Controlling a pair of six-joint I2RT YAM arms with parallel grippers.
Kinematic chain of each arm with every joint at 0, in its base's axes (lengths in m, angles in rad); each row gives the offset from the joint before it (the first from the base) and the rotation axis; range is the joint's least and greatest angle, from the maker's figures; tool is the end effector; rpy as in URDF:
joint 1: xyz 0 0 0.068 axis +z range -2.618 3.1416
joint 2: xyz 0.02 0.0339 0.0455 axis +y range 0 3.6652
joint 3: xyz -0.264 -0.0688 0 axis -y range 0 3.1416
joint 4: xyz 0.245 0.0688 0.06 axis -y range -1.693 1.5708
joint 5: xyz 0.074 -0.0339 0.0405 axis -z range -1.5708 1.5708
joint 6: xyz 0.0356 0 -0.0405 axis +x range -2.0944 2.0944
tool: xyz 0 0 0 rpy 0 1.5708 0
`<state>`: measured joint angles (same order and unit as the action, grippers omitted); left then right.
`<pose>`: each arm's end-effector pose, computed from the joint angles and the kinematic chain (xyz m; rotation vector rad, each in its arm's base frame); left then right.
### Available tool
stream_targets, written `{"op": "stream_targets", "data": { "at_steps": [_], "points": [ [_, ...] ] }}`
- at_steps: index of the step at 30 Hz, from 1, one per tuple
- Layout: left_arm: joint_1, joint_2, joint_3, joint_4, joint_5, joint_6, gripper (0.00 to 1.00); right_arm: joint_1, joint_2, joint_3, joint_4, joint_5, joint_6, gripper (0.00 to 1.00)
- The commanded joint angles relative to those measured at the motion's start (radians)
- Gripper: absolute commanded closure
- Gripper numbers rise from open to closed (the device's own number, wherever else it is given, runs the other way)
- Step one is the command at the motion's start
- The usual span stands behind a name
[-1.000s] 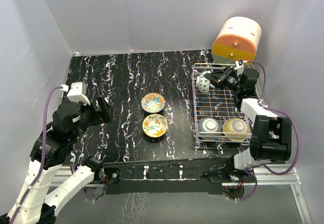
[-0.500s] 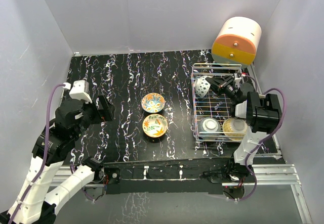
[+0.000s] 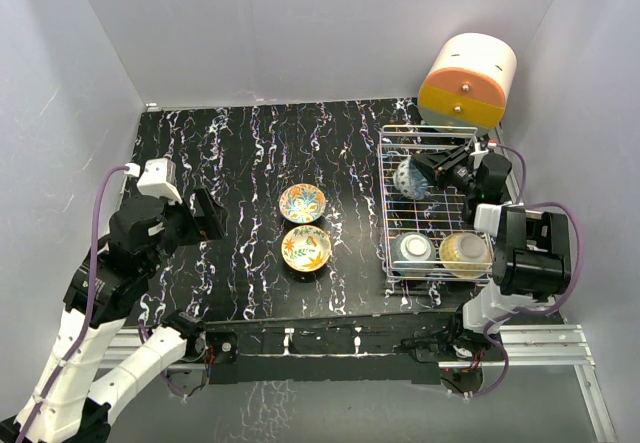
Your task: Load the bowls into the dish rack
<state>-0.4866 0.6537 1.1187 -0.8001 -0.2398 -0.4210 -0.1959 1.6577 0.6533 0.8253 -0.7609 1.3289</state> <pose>0.0968 -0.0416 0.4018 -0.1007 1.9121 -0.3878 0.3218 -0.0388 0.1842 0.8293 1.7614 1.4509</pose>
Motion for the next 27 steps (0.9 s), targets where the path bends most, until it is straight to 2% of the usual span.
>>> {"op": "stream_targets", "data": {
  "at_steps": [1,3,6,9,12,21,27],
  "points": [
    [-0.004,-0.006,-0.005,0.021,0.014,-0.002,0.03,-0.014,-0.088,0.095,-0.427,0.135,-0.238,0.74],
    [-0.004,-0.008,-0.012,0.025,0.016,-0.003,0.03,-0.023,-0.069,0.088,-0.422,0.111,-0.23,0.77],
    [-0.004,-0.009,-0.013,0.024,0.016,-0.004,0.03,-0.028,-0.017,0.058,-0.319,0.044,-0.176,0.86],
    [-0.004,-0.012,-0.01,0.016,0.011,-0.002,0.03,-0.028,-0.011,0.036,-0.264,0.032,-0.145,0.87],
    [-0.004,-0.016,-0.008,0.01,0.006,-0.002,0.03,-0.028,-0.061,0.056,-0.329,0.059,-0.21,0.85],
    [-0.004,-0.008,-0.031,0.058,0.032,0.002,0.03,-0.02,-0.237,0.296,-0.775,0.159,-0.512,0.63],
    [-0.004,-0.009,-0.04,0.087,0.047,0.01,0.03,0.007,-0.286,0.436,-0.993,0.201,-0.68,0.3]
  ]
}}
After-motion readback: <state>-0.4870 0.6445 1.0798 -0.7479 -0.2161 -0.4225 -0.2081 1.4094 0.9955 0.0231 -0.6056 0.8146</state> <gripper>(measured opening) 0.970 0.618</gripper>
